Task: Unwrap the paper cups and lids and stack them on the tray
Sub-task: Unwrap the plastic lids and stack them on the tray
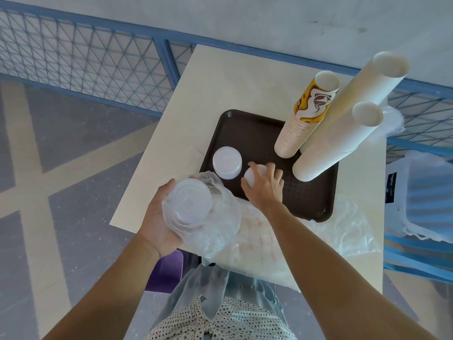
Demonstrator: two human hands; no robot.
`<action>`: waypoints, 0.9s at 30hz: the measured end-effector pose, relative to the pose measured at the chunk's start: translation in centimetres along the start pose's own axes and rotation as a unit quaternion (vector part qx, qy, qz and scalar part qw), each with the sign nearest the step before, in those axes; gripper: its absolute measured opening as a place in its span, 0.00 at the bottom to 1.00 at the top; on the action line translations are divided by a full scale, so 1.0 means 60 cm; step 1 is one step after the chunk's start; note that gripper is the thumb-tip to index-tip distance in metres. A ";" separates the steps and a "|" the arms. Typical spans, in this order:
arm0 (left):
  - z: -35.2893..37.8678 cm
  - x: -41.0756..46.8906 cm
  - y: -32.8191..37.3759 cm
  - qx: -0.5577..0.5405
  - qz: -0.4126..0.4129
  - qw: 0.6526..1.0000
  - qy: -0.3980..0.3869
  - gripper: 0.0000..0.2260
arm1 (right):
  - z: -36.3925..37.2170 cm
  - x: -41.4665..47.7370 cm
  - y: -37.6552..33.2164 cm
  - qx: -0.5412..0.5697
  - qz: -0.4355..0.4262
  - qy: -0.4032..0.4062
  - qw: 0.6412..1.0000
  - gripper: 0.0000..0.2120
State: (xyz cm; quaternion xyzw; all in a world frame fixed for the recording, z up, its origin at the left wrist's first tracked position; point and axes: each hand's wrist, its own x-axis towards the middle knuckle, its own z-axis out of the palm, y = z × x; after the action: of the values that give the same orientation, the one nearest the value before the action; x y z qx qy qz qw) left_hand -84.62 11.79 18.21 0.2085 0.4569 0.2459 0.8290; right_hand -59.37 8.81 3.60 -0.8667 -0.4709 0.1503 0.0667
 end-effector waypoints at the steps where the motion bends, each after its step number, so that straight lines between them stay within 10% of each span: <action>1: -0.002 0.001 0.000 0.004 0.002 1.000 0.000 0.23 | 0.001 0.000 -0.001 -0.012 -0.005 0.002 1.000 0.29; 27: 0.024 -0.001 0.005 0.009 0.006 1.000 0.007 0.21 | -0.030 0.006 -0.003 0.063 0.055 0.019 0.996 0.46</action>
State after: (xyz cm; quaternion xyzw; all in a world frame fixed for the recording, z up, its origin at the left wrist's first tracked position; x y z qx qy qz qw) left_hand -83.49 11.82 19.14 0.2171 0.4639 0.2481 0.8223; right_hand -58.71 9.27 5.29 -0.8880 -0.4110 0.1668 0.1216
